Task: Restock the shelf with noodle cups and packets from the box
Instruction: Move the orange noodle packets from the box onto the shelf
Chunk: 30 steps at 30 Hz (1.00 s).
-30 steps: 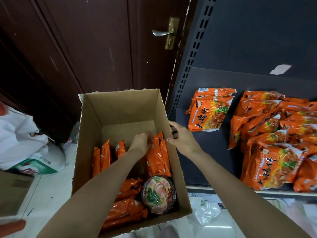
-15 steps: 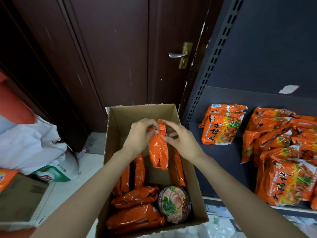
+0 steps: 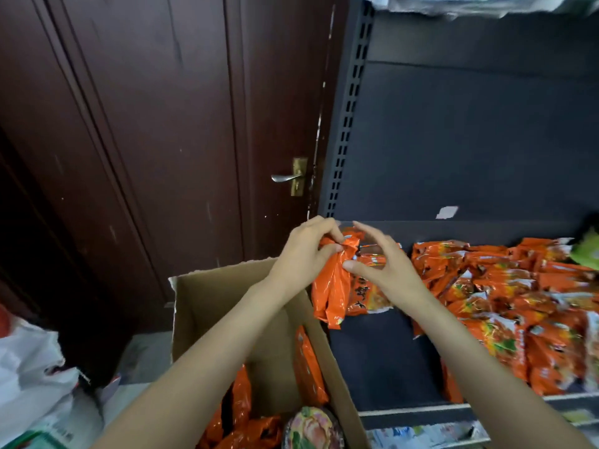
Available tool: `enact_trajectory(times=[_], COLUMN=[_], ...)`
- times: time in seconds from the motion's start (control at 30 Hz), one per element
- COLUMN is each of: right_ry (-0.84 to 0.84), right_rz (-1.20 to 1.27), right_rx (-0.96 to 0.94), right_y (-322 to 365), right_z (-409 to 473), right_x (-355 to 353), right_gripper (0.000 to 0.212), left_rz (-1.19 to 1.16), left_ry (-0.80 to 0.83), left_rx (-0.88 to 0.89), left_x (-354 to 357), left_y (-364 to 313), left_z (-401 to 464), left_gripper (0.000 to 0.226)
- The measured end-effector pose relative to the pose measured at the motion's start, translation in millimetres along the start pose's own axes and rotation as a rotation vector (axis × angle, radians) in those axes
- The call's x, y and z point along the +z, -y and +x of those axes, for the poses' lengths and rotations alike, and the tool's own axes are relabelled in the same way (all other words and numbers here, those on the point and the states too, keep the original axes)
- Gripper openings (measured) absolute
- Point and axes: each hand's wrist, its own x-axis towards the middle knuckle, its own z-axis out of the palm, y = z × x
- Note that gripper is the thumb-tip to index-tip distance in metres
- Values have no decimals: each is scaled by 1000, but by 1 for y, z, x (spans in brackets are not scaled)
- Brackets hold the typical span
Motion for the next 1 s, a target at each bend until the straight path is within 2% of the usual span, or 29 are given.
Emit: enact_trajectory(times=[0.1, 0.17, 0.27, 0.37, 0.47, 0.6, 0.7, 0.9, 1.0], right_ry=[-23, 84, 275, 322, 300, 304, 295, 306, 326], right_rz=[-14, -74, -306, -432, -450, -596, -610, -793, -873], right_rx=[42, 99, 180, 166, 151, 136, 155, 136, 139], right_y=[-18, -33, -59, -79, -93, -109, -114, -111, -109], right_z=[-6, -8, -7, 1, 13, 27, 32, 42, 47], right_x=[-27, -43, -64, -67, -57, -50, -48, -43, -45], right_gripper=[67, 80, 108, 114, 100, 64, 46, 40, 39], left_rz=[-68, -150, -273, -360, -377, -323, -292, -285, -212], left_ry=[71, 123, 175, 234, 261, 237, 214, 224, 251], left_rx=[17, -19, -103, -158, -178, -228, -288, -472, -464], left_x=[31, 50, 69, 83, 94, 97, 97, 103, 109], left_y=[1, 7, 17, 26, 36, 57, 70, 71, 73], left_z=[17, 22, 25, 25, 22, 15, 10, 8, 7], left_gripper=[11, 15, 21, 22, 23, 24, 27, 9, 25])
